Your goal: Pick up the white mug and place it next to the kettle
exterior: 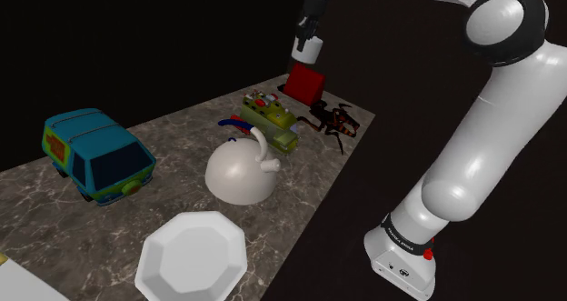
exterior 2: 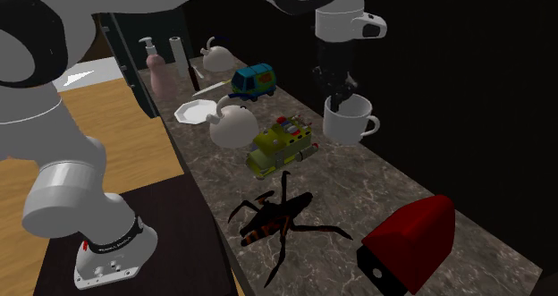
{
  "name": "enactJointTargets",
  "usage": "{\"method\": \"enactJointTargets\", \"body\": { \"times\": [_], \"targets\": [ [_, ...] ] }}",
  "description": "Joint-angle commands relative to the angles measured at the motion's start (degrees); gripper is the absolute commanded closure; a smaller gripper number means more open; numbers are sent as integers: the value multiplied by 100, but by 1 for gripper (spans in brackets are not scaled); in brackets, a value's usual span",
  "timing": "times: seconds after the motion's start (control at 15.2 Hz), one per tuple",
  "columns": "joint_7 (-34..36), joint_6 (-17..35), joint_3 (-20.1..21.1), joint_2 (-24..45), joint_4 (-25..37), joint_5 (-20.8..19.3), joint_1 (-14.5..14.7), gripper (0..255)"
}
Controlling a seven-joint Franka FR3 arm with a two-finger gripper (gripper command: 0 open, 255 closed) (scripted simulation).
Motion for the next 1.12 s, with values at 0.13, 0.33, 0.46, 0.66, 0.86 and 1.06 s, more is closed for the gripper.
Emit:
{"method": "enactJointTargets", "body": {
  "times": [0.13, 0.33, 0.46, 0.66, 0.86, 1.06],
  "targets": [
    [277, 222, 115, -958, -1179, -136, 144, 255],
    [497, 285, 234, -1608, -1899, -200, 226, 255],
    [644, 293, 324, -2027, -2332, -224, 275, 255],
    [863, 259, 473, -2642, -2922, -229, 341, 255],
    [1082, 171, 634, -3242, -3445, -196, 414, 255],
    [1301, 33, 809, -3831, -3906, -125, 494, 255]
  ]
}}
